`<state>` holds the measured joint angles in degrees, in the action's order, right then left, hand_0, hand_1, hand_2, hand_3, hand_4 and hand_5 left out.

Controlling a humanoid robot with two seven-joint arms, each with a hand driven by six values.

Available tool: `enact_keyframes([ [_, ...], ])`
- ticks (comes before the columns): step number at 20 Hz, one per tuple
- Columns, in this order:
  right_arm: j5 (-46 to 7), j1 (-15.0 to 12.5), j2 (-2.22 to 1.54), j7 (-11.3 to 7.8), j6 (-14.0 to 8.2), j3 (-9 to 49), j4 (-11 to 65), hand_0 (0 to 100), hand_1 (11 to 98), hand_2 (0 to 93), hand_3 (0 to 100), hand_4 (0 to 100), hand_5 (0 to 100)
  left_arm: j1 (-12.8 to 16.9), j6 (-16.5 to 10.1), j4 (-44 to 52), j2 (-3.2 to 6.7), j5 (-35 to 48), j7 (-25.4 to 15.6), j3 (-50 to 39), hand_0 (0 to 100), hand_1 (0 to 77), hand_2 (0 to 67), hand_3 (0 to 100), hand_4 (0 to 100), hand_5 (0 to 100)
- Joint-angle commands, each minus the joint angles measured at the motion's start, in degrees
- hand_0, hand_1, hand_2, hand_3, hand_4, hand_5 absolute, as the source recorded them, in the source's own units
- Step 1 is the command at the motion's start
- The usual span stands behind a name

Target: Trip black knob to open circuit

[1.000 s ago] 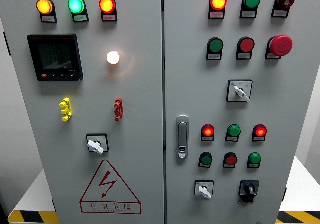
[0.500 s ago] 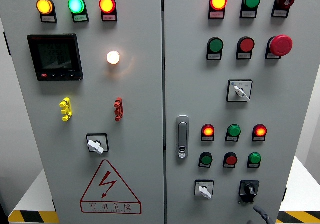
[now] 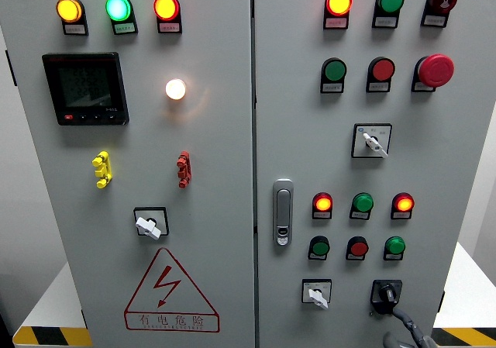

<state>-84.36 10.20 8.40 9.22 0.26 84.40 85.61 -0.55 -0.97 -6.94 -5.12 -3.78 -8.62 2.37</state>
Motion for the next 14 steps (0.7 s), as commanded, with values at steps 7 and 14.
enact_keyframes([
  [7, 1.1, 0.5, 0.12, 1.15, 0.0, -0.4, 0.4, 90, 53.6, 3.2, 93, 100, 100, 0.0, 0.0, 0.0, -0.06, 0.0, 0.0, 0.0, 0, 3.2, 12.9, 21, 7, 2],
  [14, 1.1, 0.7, 0.12, 2.03, 0.1, -0.7, 0.9, 91, 51.8, 3.3, 94, 100, 100, 0.0, 0.0, 0.0, -0.06, 0.0, 0.0, 0.0, 0, 3.3, 12.9, 21, 7, 2],
])
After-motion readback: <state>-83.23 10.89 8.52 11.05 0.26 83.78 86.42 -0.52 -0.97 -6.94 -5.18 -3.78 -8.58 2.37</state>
